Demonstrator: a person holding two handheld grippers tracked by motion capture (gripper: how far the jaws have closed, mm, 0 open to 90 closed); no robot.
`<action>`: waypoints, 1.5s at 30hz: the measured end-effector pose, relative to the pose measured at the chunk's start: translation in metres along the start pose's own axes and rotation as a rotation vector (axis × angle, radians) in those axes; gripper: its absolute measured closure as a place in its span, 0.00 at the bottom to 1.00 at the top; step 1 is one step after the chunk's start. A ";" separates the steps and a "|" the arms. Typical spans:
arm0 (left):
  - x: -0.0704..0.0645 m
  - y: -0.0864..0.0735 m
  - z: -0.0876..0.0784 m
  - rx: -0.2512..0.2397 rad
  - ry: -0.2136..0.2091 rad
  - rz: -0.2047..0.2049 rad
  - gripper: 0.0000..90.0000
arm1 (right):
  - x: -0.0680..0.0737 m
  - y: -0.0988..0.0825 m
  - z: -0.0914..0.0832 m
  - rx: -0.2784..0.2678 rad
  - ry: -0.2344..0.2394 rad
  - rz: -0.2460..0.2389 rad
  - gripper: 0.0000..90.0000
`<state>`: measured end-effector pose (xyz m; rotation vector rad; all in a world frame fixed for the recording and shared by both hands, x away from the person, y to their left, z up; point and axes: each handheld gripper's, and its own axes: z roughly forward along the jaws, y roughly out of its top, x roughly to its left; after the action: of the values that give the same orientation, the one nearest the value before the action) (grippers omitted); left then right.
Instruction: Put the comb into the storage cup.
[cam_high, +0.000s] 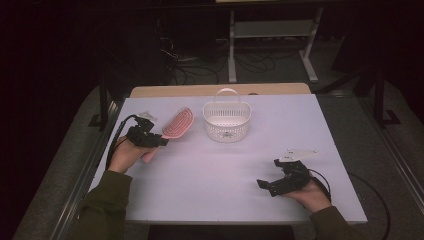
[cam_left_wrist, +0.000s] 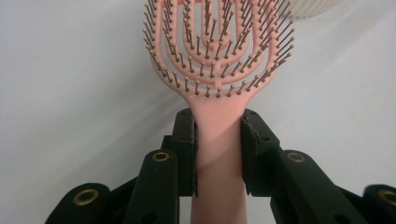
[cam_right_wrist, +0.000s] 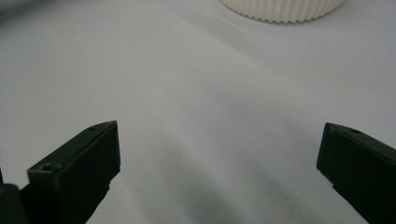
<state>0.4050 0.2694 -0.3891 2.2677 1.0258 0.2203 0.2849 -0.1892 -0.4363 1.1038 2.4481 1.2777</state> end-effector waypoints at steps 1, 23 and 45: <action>-0.001 0.000 -0.001 -0.004 -0.004 0.001 0.78 | 0.000 0.000 0.000 0.000 0.000 0.000 0.00; -0.023 0.002 -0.025 -0.116 -0.052 0.046 0.78 | 0.000 0.000 0.000 -0.001 0.001 -0.003 0.00; -0.060 -0.004 -0.025 -0.200 -0.104 0.116 0.78 | 0.001 0.001 -0.001 -0.006 0.006 -0.004 0.00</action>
<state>0.3522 0.2402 -0.3661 2.1348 0.7842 0.2397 0.2847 -0.1890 -0.4348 1.0944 2.4475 1.2883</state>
